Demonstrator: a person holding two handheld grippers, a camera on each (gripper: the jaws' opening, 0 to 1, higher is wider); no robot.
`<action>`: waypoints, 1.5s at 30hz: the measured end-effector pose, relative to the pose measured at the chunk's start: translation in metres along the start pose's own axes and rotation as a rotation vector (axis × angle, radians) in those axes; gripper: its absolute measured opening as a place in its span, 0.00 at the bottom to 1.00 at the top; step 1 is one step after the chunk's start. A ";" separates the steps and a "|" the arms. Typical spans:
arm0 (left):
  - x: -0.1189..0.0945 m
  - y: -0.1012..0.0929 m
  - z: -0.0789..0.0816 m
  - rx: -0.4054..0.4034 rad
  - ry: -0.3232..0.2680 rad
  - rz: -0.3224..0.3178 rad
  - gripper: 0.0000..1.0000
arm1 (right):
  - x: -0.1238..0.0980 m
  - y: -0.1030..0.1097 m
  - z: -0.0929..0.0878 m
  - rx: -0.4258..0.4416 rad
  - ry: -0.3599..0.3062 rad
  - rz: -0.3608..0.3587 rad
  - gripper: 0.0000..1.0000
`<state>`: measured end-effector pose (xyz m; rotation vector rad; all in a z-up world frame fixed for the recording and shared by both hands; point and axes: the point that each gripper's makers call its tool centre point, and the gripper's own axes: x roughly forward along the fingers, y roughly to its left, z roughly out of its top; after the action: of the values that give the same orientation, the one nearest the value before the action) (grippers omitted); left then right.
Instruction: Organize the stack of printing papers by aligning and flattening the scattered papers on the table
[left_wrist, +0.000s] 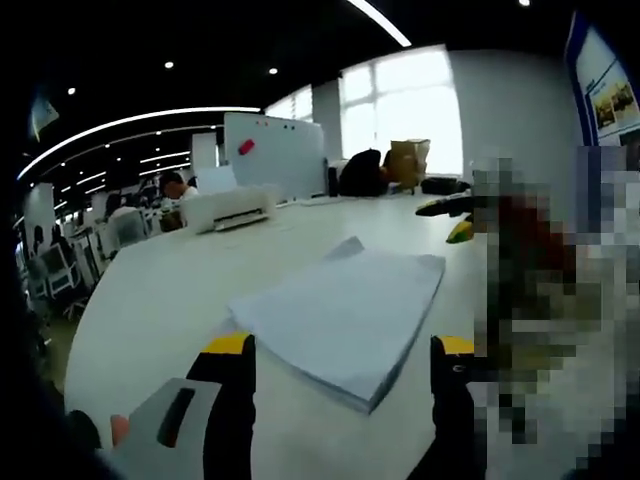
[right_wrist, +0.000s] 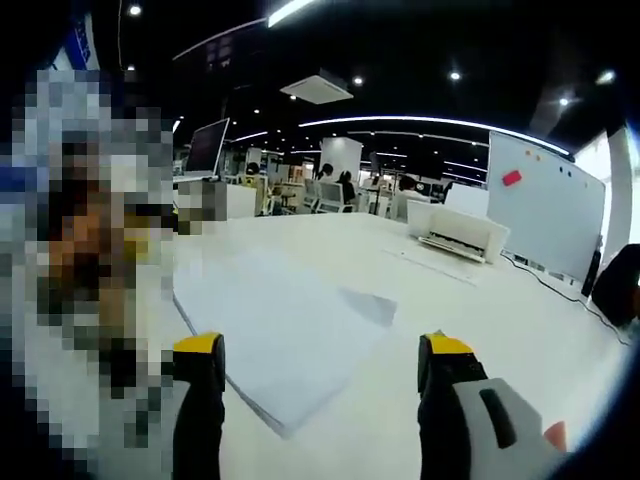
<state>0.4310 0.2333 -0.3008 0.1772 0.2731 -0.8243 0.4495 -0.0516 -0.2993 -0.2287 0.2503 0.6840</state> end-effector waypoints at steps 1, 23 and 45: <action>0.000 0.001 0.000 0.003 0.002 0.000 0.74 | 0.000 0.001 0.000 -0.001 0.002 0.002 0.74; 0.001 0.003 0.003 0.015 0.004 -0.002 0.73 | -0.003 -0.003 0.008 0.014 -0.027 -0.015 0.73; 0.000 0.004 0.009 0.033 -0.003 0.000 0.72 | -0.003 -0.001 0.011 0.009 -0.029 -0.010 0.72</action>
<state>0.4357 0.2339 -0.2916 0.2064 0.2567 -0.8290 0.4497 -0.0508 -0.2875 -0.2114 0.2239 0.6762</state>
